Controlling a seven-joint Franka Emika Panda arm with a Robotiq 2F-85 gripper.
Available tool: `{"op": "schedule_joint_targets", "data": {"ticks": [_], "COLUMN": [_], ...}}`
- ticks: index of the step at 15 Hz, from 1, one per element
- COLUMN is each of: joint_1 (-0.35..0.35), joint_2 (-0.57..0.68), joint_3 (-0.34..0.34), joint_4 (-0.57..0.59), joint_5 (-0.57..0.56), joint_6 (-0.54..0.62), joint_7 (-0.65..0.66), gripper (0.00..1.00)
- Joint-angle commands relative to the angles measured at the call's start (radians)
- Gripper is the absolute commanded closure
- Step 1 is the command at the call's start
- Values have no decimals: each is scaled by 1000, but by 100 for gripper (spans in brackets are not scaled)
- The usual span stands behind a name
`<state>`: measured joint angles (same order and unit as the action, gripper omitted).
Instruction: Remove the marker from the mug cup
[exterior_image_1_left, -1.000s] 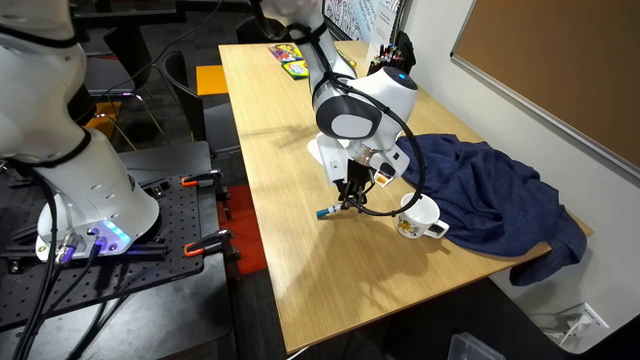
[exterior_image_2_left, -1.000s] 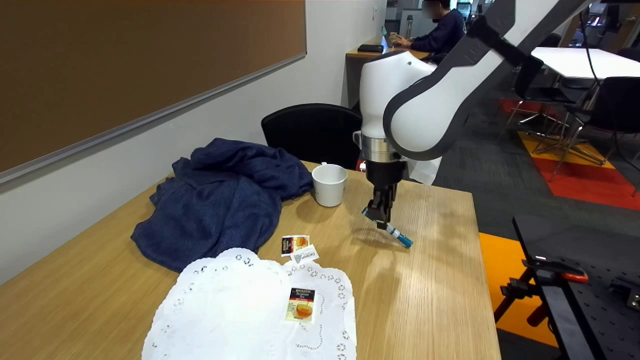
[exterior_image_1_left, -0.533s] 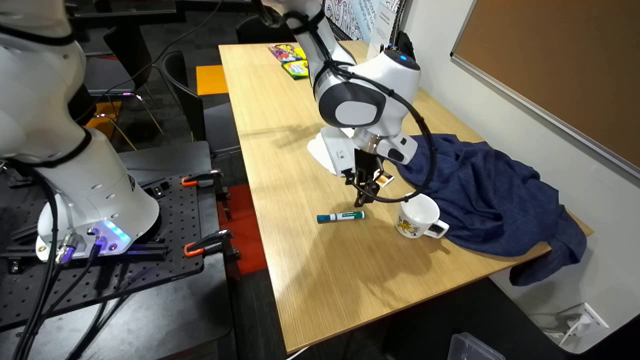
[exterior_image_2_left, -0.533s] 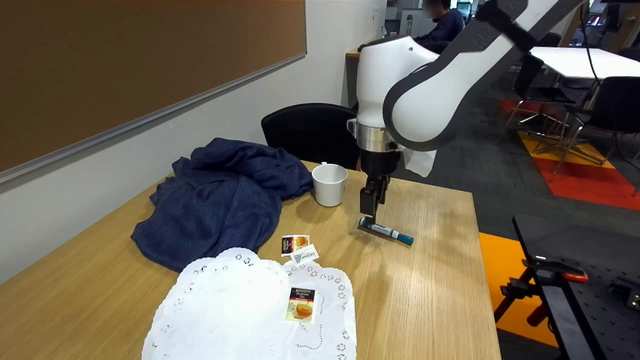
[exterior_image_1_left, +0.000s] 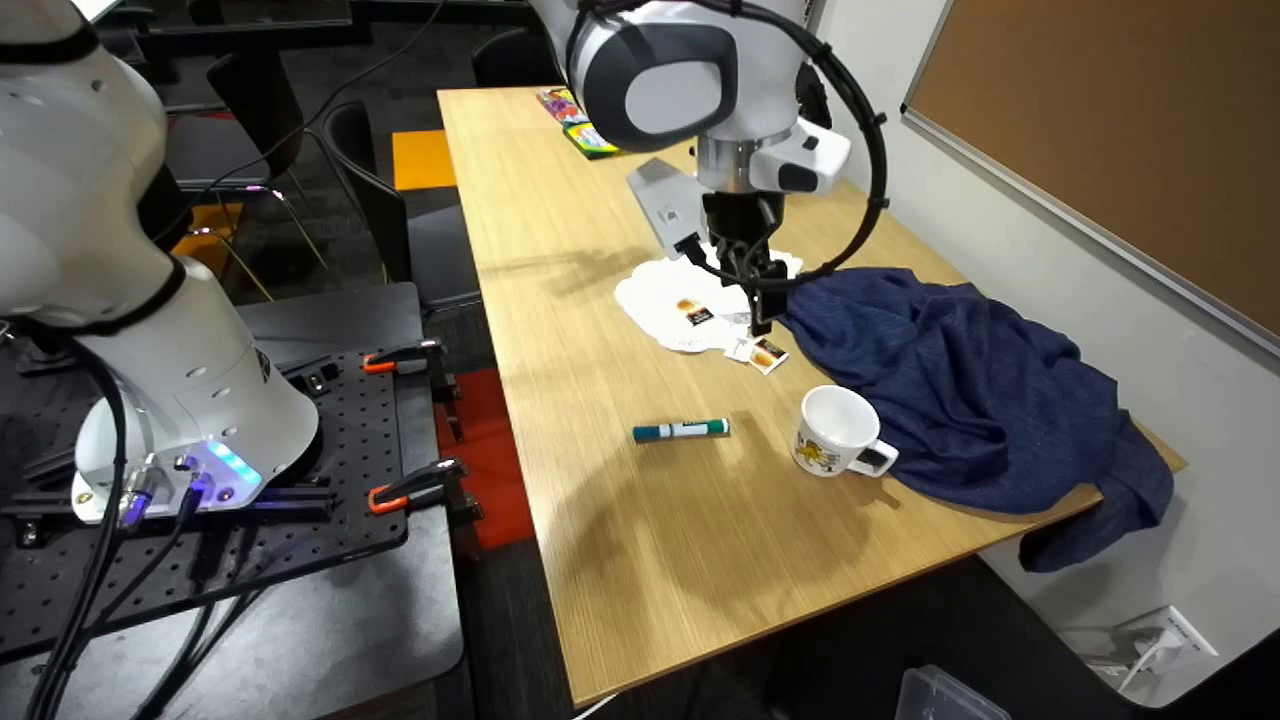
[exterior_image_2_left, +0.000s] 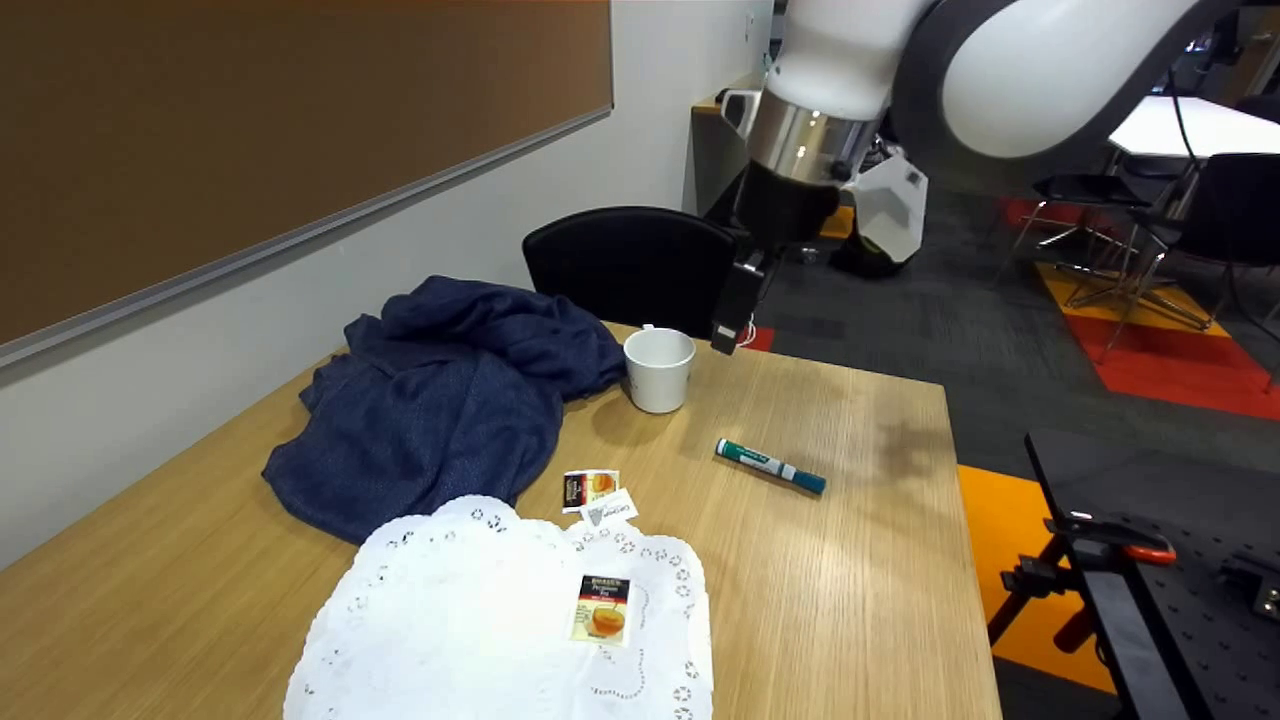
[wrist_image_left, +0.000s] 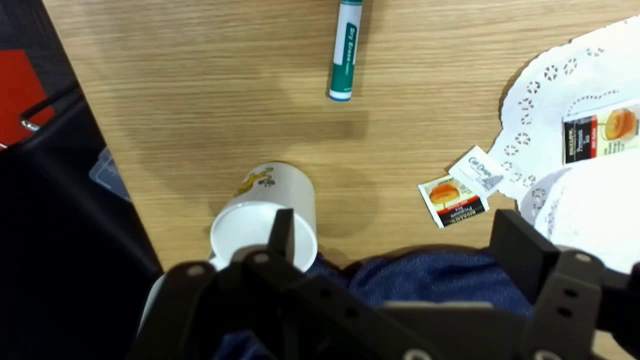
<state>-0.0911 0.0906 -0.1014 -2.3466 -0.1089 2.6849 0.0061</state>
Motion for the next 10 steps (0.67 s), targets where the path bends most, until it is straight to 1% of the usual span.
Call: {"op": "schedule_joint_targets", "data": {"ticks": [1,4,5,10], "joint_1": [4,-3,-4,-4], "joint_2": [-135,-171,-131,-129], "joint_3": [-5,6,4,4], "joint_4": [-80,-72,-42,-43], "joint_5": [-49,-73,-36,-37], "joint_6": [40,30,10,10], "joint_7": [50,59,16,16], "gripper": [0,0,0,0]}}
